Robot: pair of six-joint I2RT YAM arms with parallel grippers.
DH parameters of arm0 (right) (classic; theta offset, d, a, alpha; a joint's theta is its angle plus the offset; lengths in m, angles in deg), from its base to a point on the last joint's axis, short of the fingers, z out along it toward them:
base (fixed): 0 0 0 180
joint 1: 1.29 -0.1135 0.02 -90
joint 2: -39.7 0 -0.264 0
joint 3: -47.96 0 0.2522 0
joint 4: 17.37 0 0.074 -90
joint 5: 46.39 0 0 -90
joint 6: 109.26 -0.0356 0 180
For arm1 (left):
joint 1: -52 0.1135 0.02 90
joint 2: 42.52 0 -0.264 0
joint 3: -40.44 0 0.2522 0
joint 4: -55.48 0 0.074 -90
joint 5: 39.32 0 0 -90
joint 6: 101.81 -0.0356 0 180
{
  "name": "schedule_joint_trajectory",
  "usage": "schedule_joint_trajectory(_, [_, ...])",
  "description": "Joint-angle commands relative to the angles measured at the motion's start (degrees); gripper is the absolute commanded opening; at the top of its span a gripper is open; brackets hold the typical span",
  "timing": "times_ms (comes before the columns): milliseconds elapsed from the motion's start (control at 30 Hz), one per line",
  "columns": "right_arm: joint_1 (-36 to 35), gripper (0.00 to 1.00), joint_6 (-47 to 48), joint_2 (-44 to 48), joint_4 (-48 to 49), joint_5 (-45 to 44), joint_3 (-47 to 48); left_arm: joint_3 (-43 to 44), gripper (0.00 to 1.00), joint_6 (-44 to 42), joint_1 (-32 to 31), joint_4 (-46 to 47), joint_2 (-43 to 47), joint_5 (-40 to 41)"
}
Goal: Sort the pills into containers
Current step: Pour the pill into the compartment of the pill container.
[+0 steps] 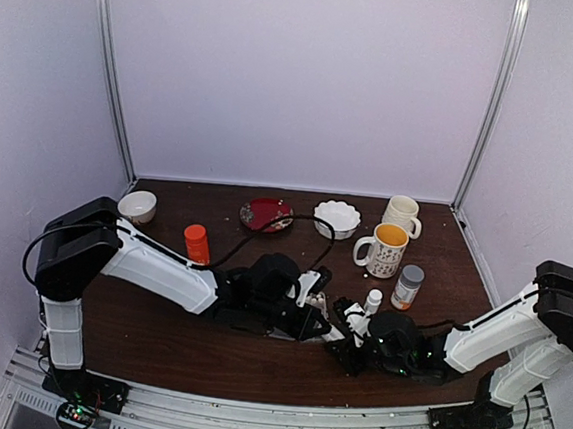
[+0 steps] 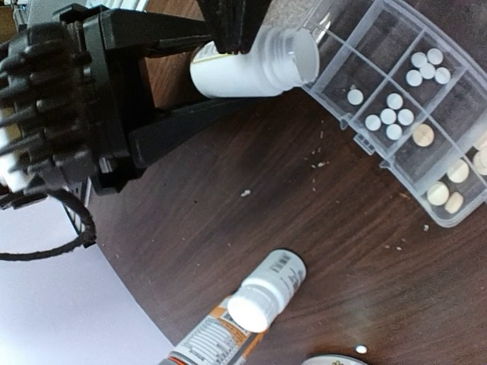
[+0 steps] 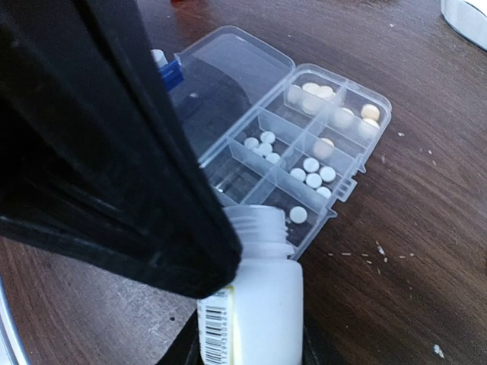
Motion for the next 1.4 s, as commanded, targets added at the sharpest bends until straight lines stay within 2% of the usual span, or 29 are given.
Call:
schedule_joint_trajectory(0, [0.3,0.0,-0.6,-0.2,-1.2,0.4,0.9,1.1,0.0,1.3,-0.1,1.6,-2.1,-0.9])
schedule_joint_trajectory(100, [0.4,0.0,-0.7,-0.3,-1.6,0.6,1.1,2.9,0.0,0.3,0.0,-1.5,-3.0,-1.0])
schedule_joint_trajectory(467, [0.4,0.0,-0.8,1.9,-2.5,1.0,0.4,1.4,0.0,-0.6,-0.1,0.4,3.0,1.1])
schedule_joint_trajectory(700, [0.4,0.0,-0.6,4.8,-5.2,0.8,0.0,1.7,0.0,-1.5,-0.3,1.2,4.0,1.4])
schedule_joint_trajectory(933, [0.4,0.0,-0.9,4.0,-8.1,0.7,1.3,2.3,0.0,-1.9,-0.6,1.9,4.4,1.8])
schedule_joint_trajectory(1367, [0.3,0.0,-1.0,2.3,-10.7,1.2,3.8,5.1,0.0,-0.9,-1.6,-0.3,-1.7,1.1])
